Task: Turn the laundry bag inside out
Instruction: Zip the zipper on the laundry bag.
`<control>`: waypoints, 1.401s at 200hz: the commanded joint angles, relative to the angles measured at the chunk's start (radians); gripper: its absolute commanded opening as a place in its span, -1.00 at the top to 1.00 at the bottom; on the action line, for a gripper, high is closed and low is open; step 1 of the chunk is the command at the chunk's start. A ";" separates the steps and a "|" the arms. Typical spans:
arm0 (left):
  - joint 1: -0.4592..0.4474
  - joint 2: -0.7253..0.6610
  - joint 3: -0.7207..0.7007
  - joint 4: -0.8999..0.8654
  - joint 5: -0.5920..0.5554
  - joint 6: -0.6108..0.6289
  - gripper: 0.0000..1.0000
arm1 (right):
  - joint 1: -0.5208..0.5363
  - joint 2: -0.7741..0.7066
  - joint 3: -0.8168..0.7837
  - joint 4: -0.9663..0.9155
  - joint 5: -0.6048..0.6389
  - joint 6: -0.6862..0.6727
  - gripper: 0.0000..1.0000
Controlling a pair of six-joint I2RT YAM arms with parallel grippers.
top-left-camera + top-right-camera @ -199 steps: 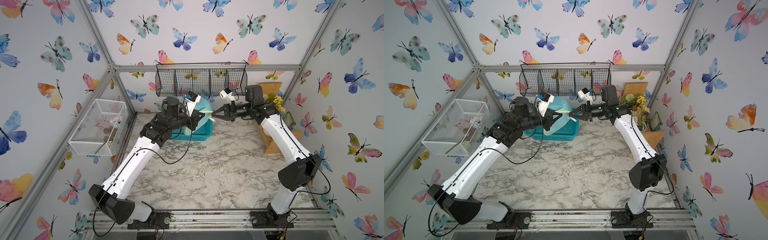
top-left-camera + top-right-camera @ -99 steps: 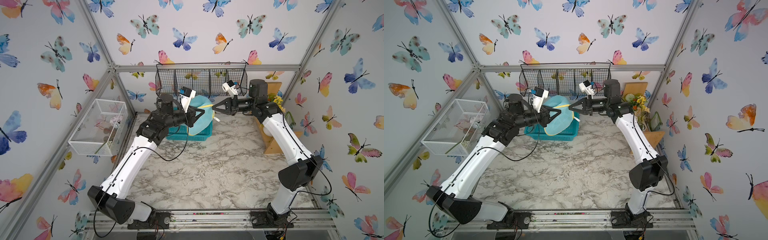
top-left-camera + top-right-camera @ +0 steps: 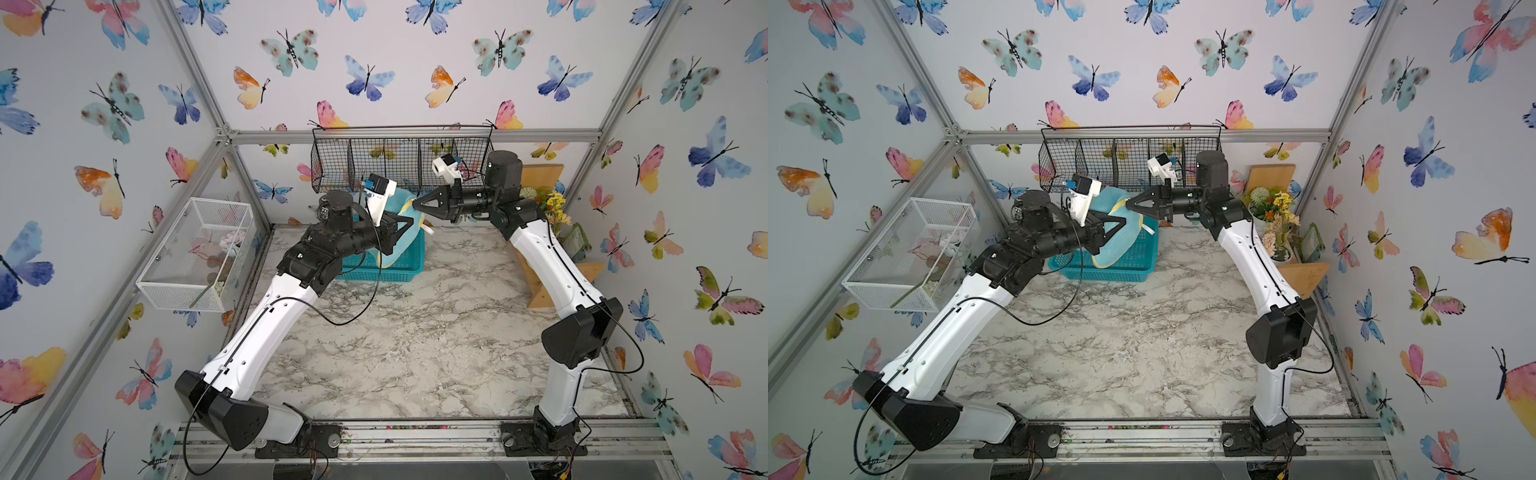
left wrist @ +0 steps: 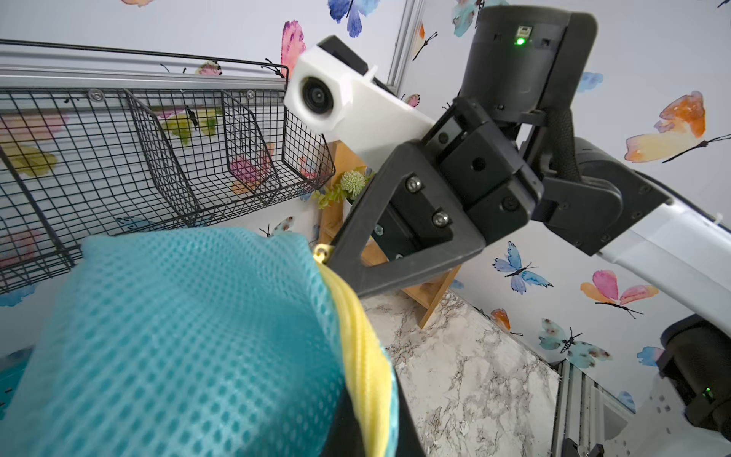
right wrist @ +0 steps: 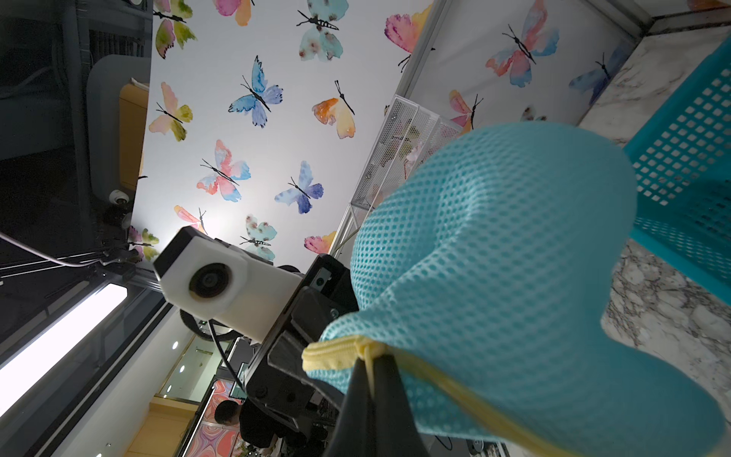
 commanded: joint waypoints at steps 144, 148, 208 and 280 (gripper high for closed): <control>0.134 -0.084 0.059 -0.067 -0.027 -0.056 1.00 | -0.156 -0.110 -0.368 -0.226 0.156 -0.326 0.96; 0.139 -0.088 0.058 -0.065 -0.018 -0.061 1.00 | -0.162 -0.109 -0.367 -0.232 0.160 -0.331 0.96; 0.163 -0.090 0.101 -0.051 0.044 -0.123 1.00 | -0.185 -0.087 -0.351 -0.275 0.177 -0.347 0.96; 0.215 -0.143 0.006 0.149 -0.067 -0.254 1.00 | -0.180 -0.118 -0.393 -0.271 0.145 -0.330 0.96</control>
